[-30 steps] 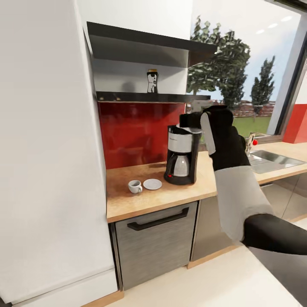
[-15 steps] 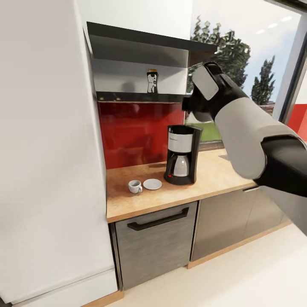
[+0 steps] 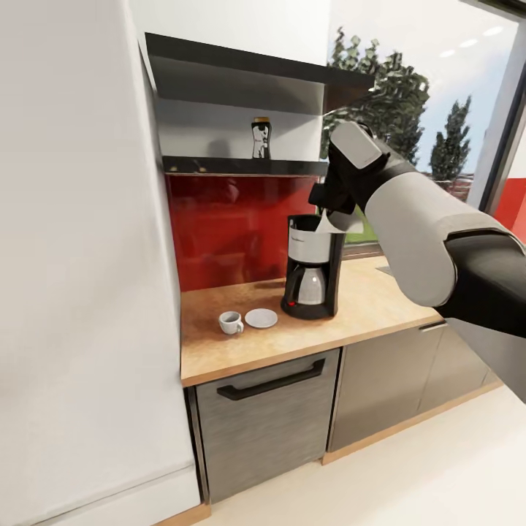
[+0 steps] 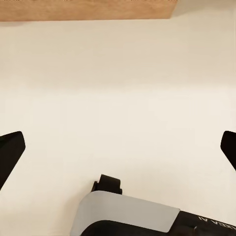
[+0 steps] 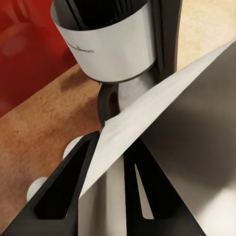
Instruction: Set up a coffee station on the kitchen countertop: keep the coffee maker on the countertop, move the bottle of coffee from the kitchen shelf to the counter next to the coffee maker, place a paper coffee filter on top of the coffee maker, put the saucer next to the coffee maker with the coffee cup on the saucer, and place the electric kettle next to the coffee maker.
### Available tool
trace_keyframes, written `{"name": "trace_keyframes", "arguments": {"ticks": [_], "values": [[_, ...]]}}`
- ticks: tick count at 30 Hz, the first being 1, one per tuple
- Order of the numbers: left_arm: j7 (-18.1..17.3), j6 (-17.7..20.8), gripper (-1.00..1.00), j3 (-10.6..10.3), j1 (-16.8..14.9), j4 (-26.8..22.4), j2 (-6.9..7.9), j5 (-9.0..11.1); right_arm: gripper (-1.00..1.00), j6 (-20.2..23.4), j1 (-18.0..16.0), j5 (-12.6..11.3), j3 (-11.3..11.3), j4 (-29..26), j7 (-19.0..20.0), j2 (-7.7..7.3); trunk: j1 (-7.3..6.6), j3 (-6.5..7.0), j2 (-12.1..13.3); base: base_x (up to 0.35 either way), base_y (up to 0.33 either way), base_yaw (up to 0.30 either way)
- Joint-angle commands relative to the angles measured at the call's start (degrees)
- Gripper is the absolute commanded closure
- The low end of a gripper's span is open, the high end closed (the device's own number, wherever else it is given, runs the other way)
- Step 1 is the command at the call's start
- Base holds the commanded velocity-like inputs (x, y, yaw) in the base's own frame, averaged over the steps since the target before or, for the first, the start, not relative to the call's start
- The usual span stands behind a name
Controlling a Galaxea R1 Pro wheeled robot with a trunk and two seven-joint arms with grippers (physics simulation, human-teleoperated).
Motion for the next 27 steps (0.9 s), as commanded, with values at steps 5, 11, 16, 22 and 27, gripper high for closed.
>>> {"name": "trace_keyframes", "arguments": {"ticks": [5, 11, 16, 22, 27], "values": [[-0.02, -0.07, -1.0, -0.05, 0.02, -0.07, 0.0, 0.41, 1.0, 0.14, -0.02, -0.54, 0.17, 0.0, -0.59, 0.0, 0.01, -0.06, -0.03, 0.149, 0.0, 0.0], [-0.02, -0.07, -1.0, -0.05, 0.02, -0.07, 0.0, 0.43, 1.0, 0.13, -0.02, -0.54, 0.35, 0.02, -0.99, 0.0, 0.01, -0.06, -0.03, 0.114, 0.0, 0.0], [-0.02, -0.07, -1.0, -0.05, 0.02, -0.07, 0.0, 0.43, 1.0, 0.13, -0.02, -0.46, 0.55, -0.07, -3.26, 0.0, 0.01, -0.06, -0.03, 0.015, 0.0, 0.0], [-0.02, -0.01, -1.0, -0.05, 0.02, -0.07, 0.0, 0.46, 1.0, 0.35, -0.09, -0.46, 0.75, -0.19, -7.51, 0.0, 0.01, -0.06, -0.03, 0.12, 0.099, 0.0], [-0.02, -0.05, -1.0, -0.05, 0.02, -0.07, 0.0, 0.43, 1.0, 0.32, -0.05, -0.47, 0.75, -0.24, -7.6, 0.0, 0.01, -0.06, -0.03, 0.119, 0.104, 0.0]]}}
